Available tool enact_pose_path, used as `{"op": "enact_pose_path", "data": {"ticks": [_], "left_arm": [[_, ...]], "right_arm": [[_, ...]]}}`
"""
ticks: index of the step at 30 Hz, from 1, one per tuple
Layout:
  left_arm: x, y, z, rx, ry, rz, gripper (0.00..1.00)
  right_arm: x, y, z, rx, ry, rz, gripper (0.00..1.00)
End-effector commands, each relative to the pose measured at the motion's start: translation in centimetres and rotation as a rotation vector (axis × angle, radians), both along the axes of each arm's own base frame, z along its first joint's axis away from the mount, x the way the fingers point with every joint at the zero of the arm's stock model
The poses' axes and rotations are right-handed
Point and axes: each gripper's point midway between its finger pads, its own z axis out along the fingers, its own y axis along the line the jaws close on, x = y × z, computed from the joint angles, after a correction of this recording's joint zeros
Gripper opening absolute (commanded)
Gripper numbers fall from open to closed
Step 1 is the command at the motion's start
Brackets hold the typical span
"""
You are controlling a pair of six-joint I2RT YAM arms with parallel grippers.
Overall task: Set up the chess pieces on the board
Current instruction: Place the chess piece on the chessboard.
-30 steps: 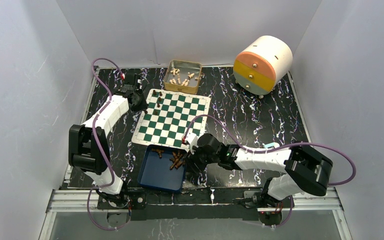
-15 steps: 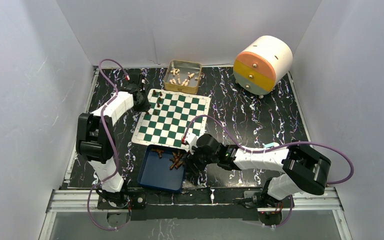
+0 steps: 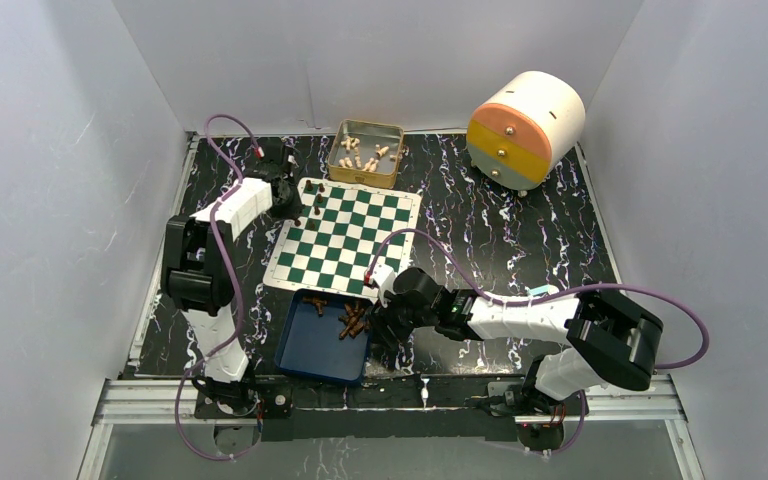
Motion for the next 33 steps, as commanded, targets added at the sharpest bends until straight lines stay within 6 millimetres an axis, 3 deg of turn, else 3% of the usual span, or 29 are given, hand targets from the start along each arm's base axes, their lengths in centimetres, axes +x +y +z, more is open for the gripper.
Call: {"op": "enact_pose_path", "data": {"ticks": [1,12,19,28,33], "left_arm": [[1.8,0.7,1.6,0.034,-0.057,0.008,0.06],[3.2,0.9,2.1,0.057,-0.094,0.009,0.06],[5.2,0.3,2.1,0.046,-0.145,-0.022,0.06],[5.8,0.0,0.9,0.044,-0.138,-0.041,0.06],[5.9,-0.2,0.5,0.035,-0.134,-0.045,0.06]], "right_arm": [[0.8,1.9,2.9,0.096,-0.030,-0.016,0.64],[1.2,1.2,5.0,0.105,-0.038,-0.075,0.67],[1.4,0.1,7.2,0.141,-0.064,-0.119,0.72],[2.0,-0.9,10.6,0.198,-0.122,-0.163,0.88],[2.4,-1.2,11.2,0.208,-0.148,-0.181,0.99]]}}
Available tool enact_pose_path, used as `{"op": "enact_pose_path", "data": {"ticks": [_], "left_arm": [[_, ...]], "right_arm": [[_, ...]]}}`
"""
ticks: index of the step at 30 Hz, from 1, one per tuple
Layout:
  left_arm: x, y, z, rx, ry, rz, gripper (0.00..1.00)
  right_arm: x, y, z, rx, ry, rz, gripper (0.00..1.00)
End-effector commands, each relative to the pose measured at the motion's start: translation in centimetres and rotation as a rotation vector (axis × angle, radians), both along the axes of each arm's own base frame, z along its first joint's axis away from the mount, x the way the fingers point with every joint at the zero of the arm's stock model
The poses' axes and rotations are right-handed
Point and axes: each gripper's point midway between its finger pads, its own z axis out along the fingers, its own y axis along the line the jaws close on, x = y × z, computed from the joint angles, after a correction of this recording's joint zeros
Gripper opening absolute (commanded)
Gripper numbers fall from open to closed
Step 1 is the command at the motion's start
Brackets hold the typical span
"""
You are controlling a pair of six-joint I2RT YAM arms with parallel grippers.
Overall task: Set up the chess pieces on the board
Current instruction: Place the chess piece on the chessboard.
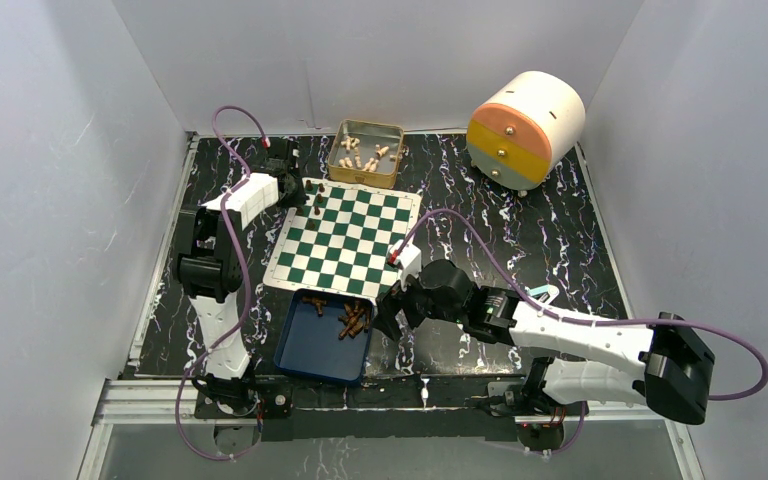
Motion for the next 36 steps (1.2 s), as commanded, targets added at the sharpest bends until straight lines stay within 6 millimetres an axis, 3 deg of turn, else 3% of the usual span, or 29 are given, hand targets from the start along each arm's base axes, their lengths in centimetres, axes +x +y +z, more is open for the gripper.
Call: {"op": "enact_pose_path", "data": {"ticks": [1,5,26,36], "left_arm": [[1.5,-0.1,1.8,-0.008,-0.061,-0.003,0.06],[1.8,-0.1,2.3,-0.006,-0.078,-0.006,0.06],[1.5,-0.6,0.0,-0.010,-0.034,-0.041,0.13],[1.5,-0.8,1.1,-0.019,-0.049,-0.048,0.31]], "right_arm": [[1.1,0.7,3.1,0.062,-0.059,-0.034,0.99],[1.2,0.6,2.9,0.055,-0.059,-0.039,0.99],[1.5,-0.3,4.0,0.096,-0.093,-0.077,0.99],[1.8,-0.3,3.6,0.091,-0.080,-0.103,0.99]]}}
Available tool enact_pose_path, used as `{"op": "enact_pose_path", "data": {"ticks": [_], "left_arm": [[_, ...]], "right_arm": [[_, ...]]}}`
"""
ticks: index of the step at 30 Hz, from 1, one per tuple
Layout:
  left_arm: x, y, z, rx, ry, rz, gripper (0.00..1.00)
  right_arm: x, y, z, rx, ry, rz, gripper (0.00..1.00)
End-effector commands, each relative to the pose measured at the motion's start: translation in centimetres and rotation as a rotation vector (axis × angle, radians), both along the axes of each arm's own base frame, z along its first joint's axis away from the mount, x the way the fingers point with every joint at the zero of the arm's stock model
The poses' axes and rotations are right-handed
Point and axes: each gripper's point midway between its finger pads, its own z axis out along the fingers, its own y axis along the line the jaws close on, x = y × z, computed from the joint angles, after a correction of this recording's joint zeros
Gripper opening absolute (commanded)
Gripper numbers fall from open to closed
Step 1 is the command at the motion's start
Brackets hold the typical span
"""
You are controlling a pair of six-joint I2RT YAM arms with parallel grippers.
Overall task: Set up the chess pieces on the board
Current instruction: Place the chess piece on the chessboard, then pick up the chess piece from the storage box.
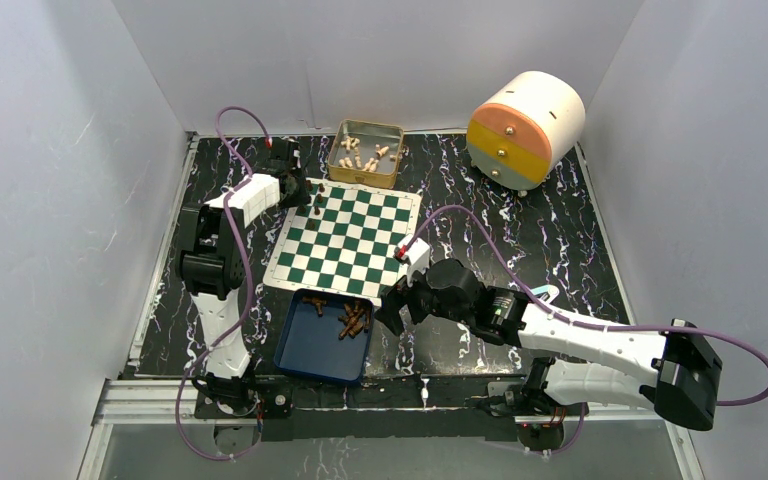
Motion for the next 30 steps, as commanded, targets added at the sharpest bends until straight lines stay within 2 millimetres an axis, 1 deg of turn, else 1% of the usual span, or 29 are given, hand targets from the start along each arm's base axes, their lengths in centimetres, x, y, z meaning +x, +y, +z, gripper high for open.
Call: {"op": "enact_pose_path", "data": {"ticks": [1,5,8,10,14,15,16,18,19,20,22,23,25,27,28,30], "left_arm": [[0.6,-0.2,2.0,-0.007,-0.034,-0.006,0.32],[0.6,-0.4,3.7,-0.026,-0.046,-0.004,0.37],[0.4,-0.7,6.0,-0.055,-0.066,0.000,0.40],[-0.1,-1.0,7.4,-0.075,-0.071,-0.008,0.42],[-2.0,-1.3,9.9,-0.106,-0.068,-0.029,0.45],[-2.7,-1.3,10.3,-0.111,-0.067,-0.033,0.46],[-3.5,-1.3,11.2,-0.120,-0.077,-0.039,0.47],[-5.3,-1.3,11.8,-0.133,-0.070,-0.045,0.50],[-6.3,-1.3,11.9,-0.143,-0.062,-0.047,0.52],[-7.3,-1.5,11.8,-0.163,-0.047,-0.056,0.54],[-9.4,-2.0,11.5,-0.201,-0.016,-0.081,0.60],[-10.4,-2.0,11.3,-0.209,-0.002,-0.085,0.63],[-12.2,-1.7,10.6,-0.207,0.023,-0.082,0.65],[-13.7,-1.1,10.0,-0.193,0.032,-0.071,0.66],[-14.5,-0.6,9.3,-0.176,0.043,-0.062,0.66],[-15.3,0.4,8.7,-0.133,0.041,-0.037,0.67]], "right_arm": [[0.7,0.6,1.8,0.060,-0.022,-0.038,0.99],[1.1,0.9,2.1,0.074,0.018,-0.088,0.99],[1.2,1.1,1.8,0.056,0.053,-0.112,0.99],[1.6,1.2,1.8,0.056,0.091,-0.166,0.99],[1.8,1.8,2.1,0.040,0.107,-0.164,0.99],[1.9,2.0,2.3,0.040,0.107,-0.165,0.99],[2.0,2.2,2.5,0.040,0.106,-0.164,0.99],[2.3,2.8,2.8,0.039,0.105,-0.168,0.97],[2.5,3.1,2.9,0.035,0.105,-0.164,0.93],[2.5,3.5,3.0,0.033,0.107,-0.154,0.88],[2.4,4.6,2.6,0.017,0.128,-0.132,0.75],[2.4,5.1,2.4,0.009,0.138,-0.120,0.69],[2.3,6.1,2.1,-0.005,0.156,-0.098,0.61],[2.2,7.1,1.6,-0.022,0.166,-0.074,0.55],[2.1,7.7,1.4,-0.031,0.163,-0.060,0.54],[1.8,8.7,0.8,-0.063,0.148,-0.025,0.54]]}}
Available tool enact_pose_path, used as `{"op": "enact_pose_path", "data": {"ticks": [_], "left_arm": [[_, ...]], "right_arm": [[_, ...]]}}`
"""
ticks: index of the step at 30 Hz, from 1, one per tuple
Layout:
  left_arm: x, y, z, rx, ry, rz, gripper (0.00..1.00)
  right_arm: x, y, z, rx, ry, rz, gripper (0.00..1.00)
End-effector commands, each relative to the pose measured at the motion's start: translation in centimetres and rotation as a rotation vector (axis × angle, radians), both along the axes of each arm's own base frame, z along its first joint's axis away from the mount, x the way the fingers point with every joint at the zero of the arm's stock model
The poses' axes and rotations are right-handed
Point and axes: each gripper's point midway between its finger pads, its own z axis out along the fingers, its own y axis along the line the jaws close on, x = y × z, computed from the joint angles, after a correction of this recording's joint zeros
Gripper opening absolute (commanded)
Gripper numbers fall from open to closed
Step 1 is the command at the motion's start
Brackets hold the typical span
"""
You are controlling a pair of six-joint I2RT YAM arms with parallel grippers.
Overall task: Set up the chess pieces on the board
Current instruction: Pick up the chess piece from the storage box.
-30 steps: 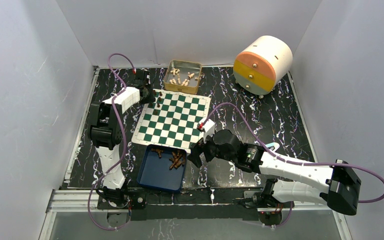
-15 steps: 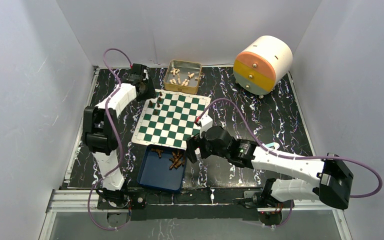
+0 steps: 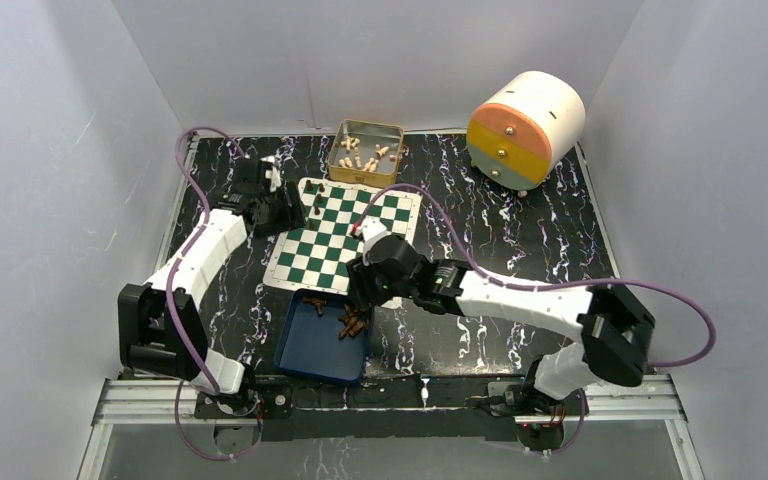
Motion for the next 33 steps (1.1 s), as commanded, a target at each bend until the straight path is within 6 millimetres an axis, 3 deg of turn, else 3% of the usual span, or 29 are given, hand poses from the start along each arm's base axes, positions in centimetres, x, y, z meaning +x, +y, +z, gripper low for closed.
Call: {"op": "enact_pose_path", "data": {"ticks": [1,8,13,19,26,33], "left_arm": [[-2.9,2.0,-1.6,0.070,0.047,0.040,0.67],[-4.2,3.1,-3.1,0.112,0.057,0.051,0.68],[-4.5,3.0,-3.9,0.093,0.077,0.048,0.68],[-4.6,2.9,-3.9,0.080,0.083,0.047,0.69],[-4.7,1.7,-4.2,0.019,0.106,0.012,0.69],[-4.7,2.0,-4.0,0.025,0.099,0.019,0.69]], "right_arm": [[-1.0,3.1,1.0,-0.008,-0.036,0.110,0.54],[-2.2,3.6,-3.2,-0.221,-0.185,0.431,0.55],[-4.4,4.6,-3.8,-0.205,-0.292,0.763,0.55],[-6.0,5.4,-4.7,-0.183,-0.429,1.026,0.55],[-5.8,6.0,-7.3,-0.283,-0.540,1.148,0.58],[-5.3,6.3,-9.1,-0.380,-0.590,1.197,0.57]]}}
